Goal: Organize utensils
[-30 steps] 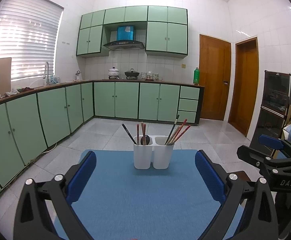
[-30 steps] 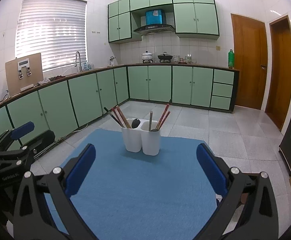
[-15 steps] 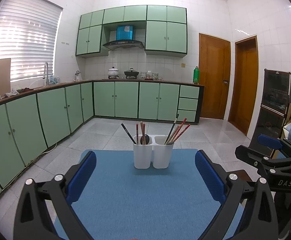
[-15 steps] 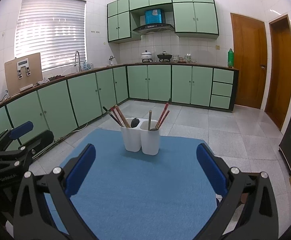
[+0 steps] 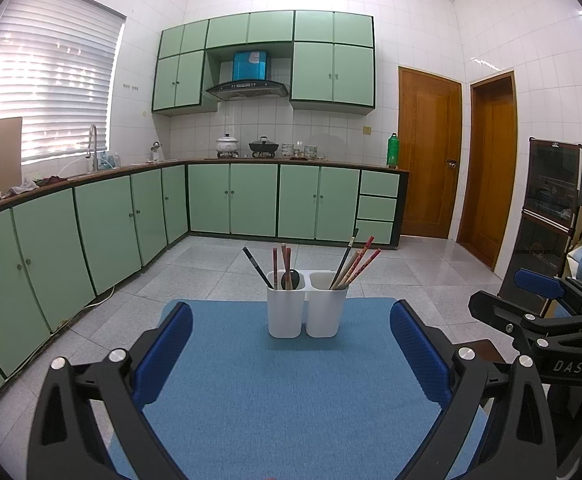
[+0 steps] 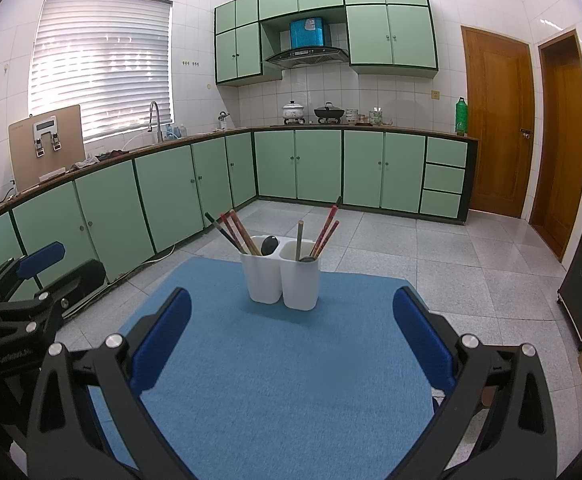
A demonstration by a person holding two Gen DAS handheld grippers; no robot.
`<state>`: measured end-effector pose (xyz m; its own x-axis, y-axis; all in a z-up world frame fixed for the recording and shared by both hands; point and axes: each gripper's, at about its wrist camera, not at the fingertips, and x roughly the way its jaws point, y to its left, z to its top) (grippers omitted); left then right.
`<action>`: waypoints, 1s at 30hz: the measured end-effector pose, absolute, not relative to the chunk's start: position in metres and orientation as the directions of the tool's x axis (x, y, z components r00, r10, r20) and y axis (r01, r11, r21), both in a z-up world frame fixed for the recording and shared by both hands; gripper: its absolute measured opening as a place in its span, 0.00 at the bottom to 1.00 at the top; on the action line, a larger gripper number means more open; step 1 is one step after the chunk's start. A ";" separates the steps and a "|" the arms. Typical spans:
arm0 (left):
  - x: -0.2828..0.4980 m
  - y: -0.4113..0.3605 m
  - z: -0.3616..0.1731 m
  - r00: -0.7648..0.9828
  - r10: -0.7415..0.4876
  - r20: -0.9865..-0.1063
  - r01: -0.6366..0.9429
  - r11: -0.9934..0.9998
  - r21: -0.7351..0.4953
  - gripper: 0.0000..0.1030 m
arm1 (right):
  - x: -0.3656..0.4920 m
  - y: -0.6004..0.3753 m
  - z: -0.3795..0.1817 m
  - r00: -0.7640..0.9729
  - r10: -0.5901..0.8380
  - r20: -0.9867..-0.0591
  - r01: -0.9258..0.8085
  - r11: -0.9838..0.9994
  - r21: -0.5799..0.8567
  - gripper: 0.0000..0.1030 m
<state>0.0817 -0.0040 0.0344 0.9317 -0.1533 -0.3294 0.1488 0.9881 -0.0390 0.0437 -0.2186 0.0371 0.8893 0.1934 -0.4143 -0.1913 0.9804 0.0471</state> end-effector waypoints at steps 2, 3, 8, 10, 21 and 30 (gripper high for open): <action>0.082 -0.004 0.034 0.931 -0.153 -0.330 0.149 0.988 -0.038 0.94 | 0.044 -0.219 0.037 0.889 0.193 -0.415 -0.192 0.980 0.046 0.95; 0.082 -0.004 0.034 0.931 -0.153 -0.331 0.149 0.988 -0.038 0.94 | 0.044 -0.218 0.037 0.889 0.192 -0.415 -0.190 0.981 0.045 0.95; 0.082 -0.004 0.034 0.931 -0.152 -0.332 0.147 0.988 -0.039 0.94 | 0.044 -0.219 0.037 0.889 0.192 -0.415 -0.191 0.981 0.044 0.95; 0.082 -0.003 0.033 0.931 -0.152 -0.333 0.148 0.988 -0.039 0.94 | 0.044 -0.219 0.037 0.889 0.194 -0.415 -0.192 0.980 0.046 0.95; 0.082 -0.004 0.032 0.930 -0.151 -0.334 0.147 0.988 -0.036 0.94 | 0.044 -0.219 0.036 0.888 0.193 -0.418 -0.192 0.980 0.046 0.95; 0.081 -0.004 0.031 0.930 -0.149 -0.336 0.145 0.989 -0.036 0.94 | 0.044 -0.218 0.036 0.888 0.194 -0.417 -0.191 0.980 0.047 0.95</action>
